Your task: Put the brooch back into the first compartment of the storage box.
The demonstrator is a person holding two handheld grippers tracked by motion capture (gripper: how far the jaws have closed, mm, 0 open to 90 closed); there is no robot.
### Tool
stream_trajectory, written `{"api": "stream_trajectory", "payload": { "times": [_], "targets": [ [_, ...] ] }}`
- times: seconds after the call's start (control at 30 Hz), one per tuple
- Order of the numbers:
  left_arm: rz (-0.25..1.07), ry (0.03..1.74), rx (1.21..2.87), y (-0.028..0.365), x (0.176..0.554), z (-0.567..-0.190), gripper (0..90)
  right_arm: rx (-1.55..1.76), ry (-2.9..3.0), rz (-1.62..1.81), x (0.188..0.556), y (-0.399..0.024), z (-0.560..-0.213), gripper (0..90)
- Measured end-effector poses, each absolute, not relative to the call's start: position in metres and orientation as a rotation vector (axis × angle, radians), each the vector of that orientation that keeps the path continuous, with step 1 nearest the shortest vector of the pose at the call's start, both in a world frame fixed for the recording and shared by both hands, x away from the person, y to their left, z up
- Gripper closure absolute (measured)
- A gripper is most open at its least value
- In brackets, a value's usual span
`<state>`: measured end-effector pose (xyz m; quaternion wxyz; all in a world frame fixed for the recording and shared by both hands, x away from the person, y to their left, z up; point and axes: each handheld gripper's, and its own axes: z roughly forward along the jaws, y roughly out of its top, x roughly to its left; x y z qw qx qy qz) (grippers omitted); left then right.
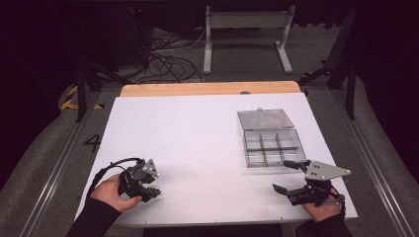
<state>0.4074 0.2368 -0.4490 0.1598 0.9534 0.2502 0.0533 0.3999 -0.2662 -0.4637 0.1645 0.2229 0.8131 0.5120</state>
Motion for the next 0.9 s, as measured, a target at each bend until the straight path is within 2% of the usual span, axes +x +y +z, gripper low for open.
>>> {"api": "stream_trajectory", "payload": {
  "times": [0.43, 0.9],
  "targets": [
    [0.176, 0.663, 2.744, 0.2376, 0.4097, -0.4525, 58.5, 0.636, 2.318, 1.458, 0.4000, -0.2661, -0.4639, 13.0],
    [0.114, 0.628, 2.800, 0.2333, 0.4099, -0.4573, 71.8, 0.634, 2.321, 1.461, 0.4000, -0.2660, -0.4639, 13.0]
  ]
}}
